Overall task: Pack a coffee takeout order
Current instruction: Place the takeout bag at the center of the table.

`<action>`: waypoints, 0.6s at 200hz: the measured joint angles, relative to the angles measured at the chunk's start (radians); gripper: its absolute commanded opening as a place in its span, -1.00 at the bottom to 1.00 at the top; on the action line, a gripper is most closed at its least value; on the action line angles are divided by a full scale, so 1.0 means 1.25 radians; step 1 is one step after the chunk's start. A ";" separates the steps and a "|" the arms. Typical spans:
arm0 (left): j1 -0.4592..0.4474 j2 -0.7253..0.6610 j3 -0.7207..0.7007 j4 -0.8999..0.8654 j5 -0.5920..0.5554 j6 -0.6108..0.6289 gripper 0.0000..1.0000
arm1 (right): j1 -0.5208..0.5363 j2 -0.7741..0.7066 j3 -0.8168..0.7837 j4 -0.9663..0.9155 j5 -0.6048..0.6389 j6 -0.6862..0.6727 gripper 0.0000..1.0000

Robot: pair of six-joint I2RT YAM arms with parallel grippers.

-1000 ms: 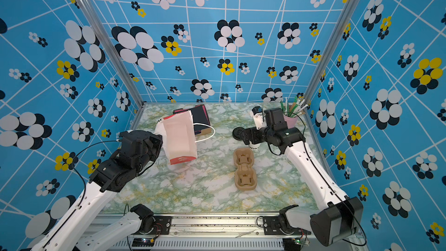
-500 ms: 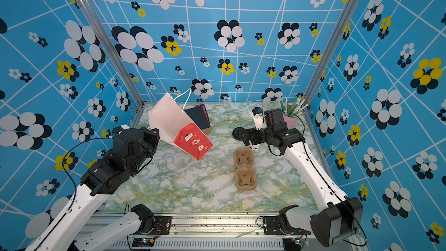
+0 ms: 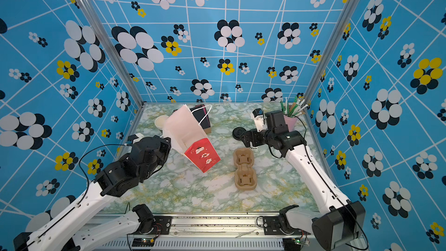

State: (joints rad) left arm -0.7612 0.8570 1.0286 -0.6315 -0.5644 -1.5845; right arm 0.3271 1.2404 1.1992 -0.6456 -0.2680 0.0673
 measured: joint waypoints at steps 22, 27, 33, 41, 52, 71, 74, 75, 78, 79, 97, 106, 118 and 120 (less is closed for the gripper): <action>-0.014 0.002 -0.027 -0.001 -0.010 -0.037 -1.00 | 0.000 -0.003 -0.006 0.000 0.000 -0.001 0.98; -0.016 0.003 -0.031 -0.001 -0.010 -0.043 -1.00 | 0.000 -0.004 -0.009 0.000 0.000 -0.001 0.98; -0.020 0.005 -0.034 -0.001 -0.010 -0.049 -1.00 | 0.000 -0.004 -0.011 0.000 0.000 0.000 0.98; -0.023 0.006 -0.037 -0.001 -0.010 -0.059 -1.00 | 0.000 -0.004 -0.012 0.000 0.000 -0.001 0.98; -0.027 0.009 -0.037 -0.002 -0.011 -0.068 -1.00 | 0.000 -0.004 -0.013 0.000 0.000 -0.001 0.98; -0.031 0.015 -0.037 -0.003 -0.013 -0.082 -0.94 | 0.000 -0.004 -0.016 0.002 0.000 -0.001 0.98; -0.032 0.016 -0.037 -0.003 -0.013 -0.085 -0.93 | 0.000 -0.004 -0.017 0.001 0.000 -0.001 0.98; -0.032 0.017 -0.037 -0.002 -0.013 -0.086 -0.92 | 0.000 -0.004 -0.017 0.001 0.000 -0.001 0.98; -0.032 0.018 -0.038 -0.002 -0.014 -0.086 -0.91 | 0.000 -0.004 -0.018 0.001 0.000 -0.001 0.98; -0.032 0.018 -0.038 -0.002 -0.014 -0.087 -0.90 | 0.000 -0.004 -0.019 0.001 0.000 -0.001 0.98; -0.032 0.019 -0.050 -0.002 -0.016 -0.098 -0.79 | 0.000 -0.004 -0.024 0.002 0.000 -0.003 0.98; -0.032 0.019 -0.057 -0.002 -0.016 -0.105 -0.70 | 0.000 -0.004 -0.026 0.002 0.000 -0.003 0.98; -0.032 0.019 -0.061 -0.003 -0.016 -0.110 -0.56 | 0.000 -0.004 -0.027 0.002 0.000 -0.003 0.98; -0.032 0.019 -0.062 -0.002 -0.017 -0.110 -0.54 | 0.000 -0.004 -0.027 0.002 0.000 -0.003 0.98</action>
State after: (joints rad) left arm -0.8009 0.8810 0.9512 -0.6342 -0.5854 -1.7226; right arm 0.3271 1.2350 1.1652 -0.6426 -0.2680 0.0635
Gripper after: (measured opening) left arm 0.173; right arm 0.991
